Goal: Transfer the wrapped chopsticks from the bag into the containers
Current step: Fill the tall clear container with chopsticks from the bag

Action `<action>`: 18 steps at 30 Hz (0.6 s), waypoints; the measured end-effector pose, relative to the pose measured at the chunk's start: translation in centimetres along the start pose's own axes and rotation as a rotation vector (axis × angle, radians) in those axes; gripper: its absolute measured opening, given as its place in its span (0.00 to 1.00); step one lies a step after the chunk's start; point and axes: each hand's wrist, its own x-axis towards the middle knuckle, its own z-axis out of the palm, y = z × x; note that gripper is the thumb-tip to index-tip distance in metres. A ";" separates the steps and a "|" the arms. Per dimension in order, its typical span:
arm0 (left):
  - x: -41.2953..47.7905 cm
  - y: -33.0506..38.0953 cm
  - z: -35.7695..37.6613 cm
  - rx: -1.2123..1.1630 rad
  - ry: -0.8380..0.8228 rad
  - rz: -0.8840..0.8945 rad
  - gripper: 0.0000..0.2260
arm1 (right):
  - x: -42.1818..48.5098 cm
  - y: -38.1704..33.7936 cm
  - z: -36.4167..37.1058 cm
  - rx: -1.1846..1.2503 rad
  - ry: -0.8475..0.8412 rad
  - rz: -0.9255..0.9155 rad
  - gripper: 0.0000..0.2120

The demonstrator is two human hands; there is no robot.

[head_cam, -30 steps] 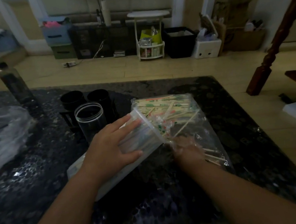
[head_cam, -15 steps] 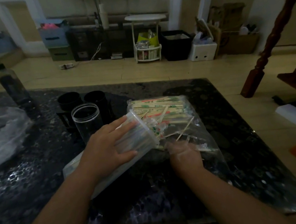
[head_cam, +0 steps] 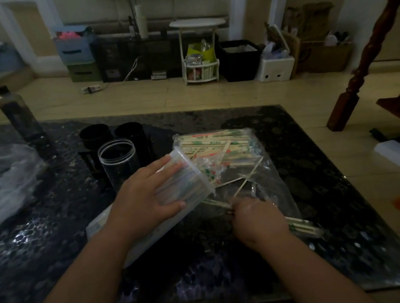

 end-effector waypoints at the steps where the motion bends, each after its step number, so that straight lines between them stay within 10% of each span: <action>1: 0.0 -0.1 0.0 -0.003 0.003 -0.004 0.35 | -0.2 0.0 -0.6 0.003 -0.015 0.015 0.15; 9: -0.3 -0.1 -0.2 -0.037 0.015 -0.002 0.35 | -1.4 -1.0 -7.5 -0.088 -0.027 -0.160 0.14; 18: -0.6 -0.8 -0.2 -0.085 0.016 0.104 0.34 | -0.5 -0.6 -9.2 -0.055 0.626 -0.304 0.12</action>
